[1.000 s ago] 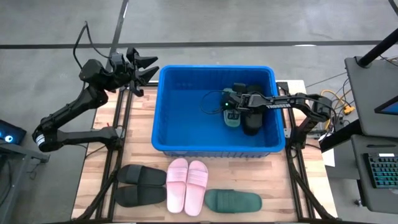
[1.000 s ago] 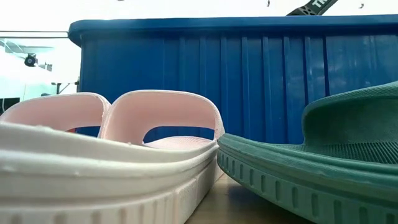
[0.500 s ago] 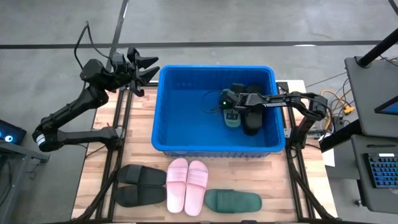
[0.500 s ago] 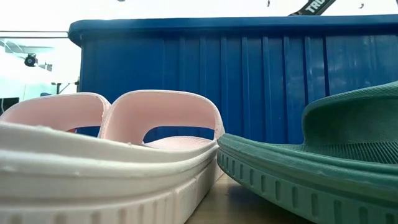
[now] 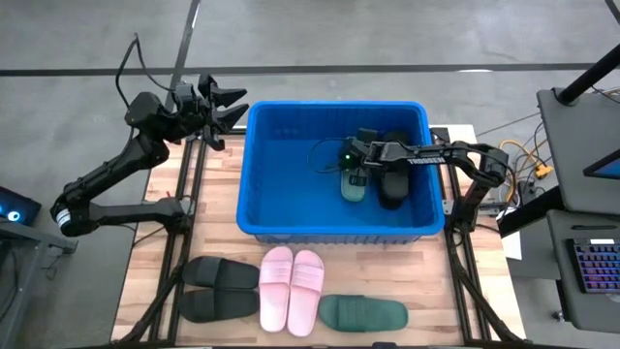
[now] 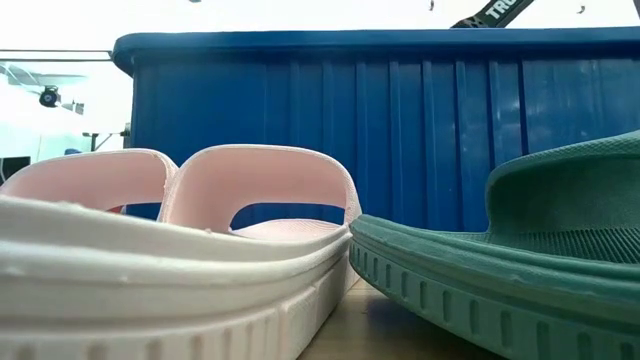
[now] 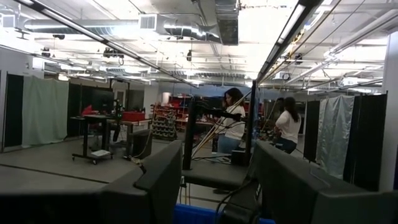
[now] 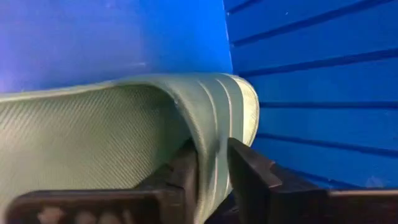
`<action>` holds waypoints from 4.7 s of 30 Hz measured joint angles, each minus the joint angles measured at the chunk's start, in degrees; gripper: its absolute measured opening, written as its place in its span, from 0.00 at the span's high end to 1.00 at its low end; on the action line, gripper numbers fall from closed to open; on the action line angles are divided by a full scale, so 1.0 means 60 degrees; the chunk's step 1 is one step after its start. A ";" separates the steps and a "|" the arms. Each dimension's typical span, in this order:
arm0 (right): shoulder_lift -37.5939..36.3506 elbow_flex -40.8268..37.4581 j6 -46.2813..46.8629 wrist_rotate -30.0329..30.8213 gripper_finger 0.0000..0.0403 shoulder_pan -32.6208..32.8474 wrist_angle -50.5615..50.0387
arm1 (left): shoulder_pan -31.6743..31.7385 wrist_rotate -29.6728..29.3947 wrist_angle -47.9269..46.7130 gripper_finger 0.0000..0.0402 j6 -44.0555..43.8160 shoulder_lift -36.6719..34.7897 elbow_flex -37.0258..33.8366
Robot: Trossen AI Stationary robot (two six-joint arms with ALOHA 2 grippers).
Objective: Pick and place slides into bin
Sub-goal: Put the green slide into the blue bin
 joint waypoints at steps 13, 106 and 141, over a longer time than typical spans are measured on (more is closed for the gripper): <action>0.0000 0.0570 -0.0113 0.0066 0.62 -0.0189 -0.1653 | 0.0001 0.0110 -0.0037 0.54 0.0000 -0.0018 -0.0004; 0.2461 0.4777 2.4910 -0.1494 0.43 1.1755 -0.4613 | -0.0015 0.1216 -0.0583 0.54 -0.1752 0.1049 -0.0157; 0.2951 0.4535 2.4071 -0.1193 0.97 1.1366 -0.3996 | -0.0010 0.1550 -0.0739 0.54 -0.2649 0.0962 -0.0157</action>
